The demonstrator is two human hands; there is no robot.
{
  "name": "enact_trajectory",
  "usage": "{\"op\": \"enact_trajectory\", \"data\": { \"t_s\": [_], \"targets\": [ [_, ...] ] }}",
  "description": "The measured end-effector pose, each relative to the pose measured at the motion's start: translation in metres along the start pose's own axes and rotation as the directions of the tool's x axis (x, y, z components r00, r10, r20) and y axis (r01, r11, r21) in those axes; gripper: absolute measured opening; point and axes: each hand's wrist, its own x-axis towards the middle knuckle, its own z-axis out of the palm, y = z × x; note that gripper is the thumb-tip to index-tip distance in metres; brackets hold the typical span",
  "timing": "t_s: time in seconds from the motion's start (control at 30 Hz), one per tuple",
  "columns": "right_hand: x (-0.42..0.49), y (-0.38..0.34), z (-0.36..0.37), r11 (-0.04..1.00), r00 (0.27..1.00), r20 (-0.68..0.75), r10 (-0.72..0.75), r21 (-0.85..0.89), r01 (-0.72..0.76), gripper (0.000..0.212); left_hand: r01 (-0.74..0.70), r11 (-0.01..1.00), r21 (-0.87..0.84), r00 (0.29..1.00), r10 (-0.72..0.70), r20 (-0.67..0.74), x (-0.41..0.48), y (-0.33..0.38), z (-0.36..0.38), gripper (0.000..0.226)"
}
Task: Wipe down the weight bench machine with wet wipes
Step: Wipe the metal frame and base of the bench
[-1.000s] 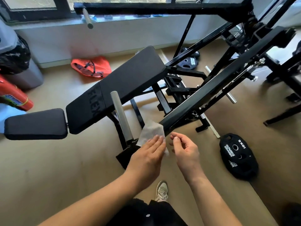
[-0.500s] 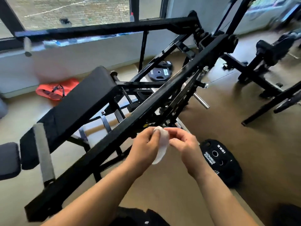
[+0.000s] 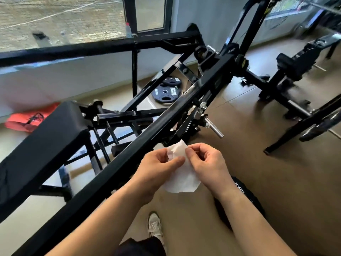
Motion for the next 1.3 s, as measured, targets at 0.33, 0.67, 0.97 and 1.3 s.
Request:
{"op": "enact_trajectory", "data": {
  "t_s": [0.33, 0.67, 0.97, 1.3],
  "targets": [
    [0.141, 0.015, -0.058, 0.988, 0.989, -0.145, 0.029, -0.143, -0.050, 0.012, 0.122, 0.985, 0.124, 0.948, -0.078, -0.309, 0.130, 0.012, 0.065, 0.035],
    [0.289, -0.021, -0.139, 0.971, 0.972, -0.034, -0.232, -0.066, 0.230, 0.021, -0.313, 0.862, 0.398, 0.794, 0.468, -0.389, 0.252, 0.128, 0.102, 0.035],
    [0.398, -0.039, -0.217, 0.913, 0.925, 0.029, -0.378, -0.155, 0.377, 0.021, -0.002, 0.265, 0.964, 0.932, 0.349, -0.095, 0.367, 0.138, 0.187, 0.047],
    [0.451, -0.022, -0.243, 0.820, 0.851, -0.068, -0.521, -0.316, 0.477, 0.023, -0.024, 0.176, 0.984, 0.982, 0.188, -0.010, 0.453, 0.157, 0.199, 0.065]
  ]
}}
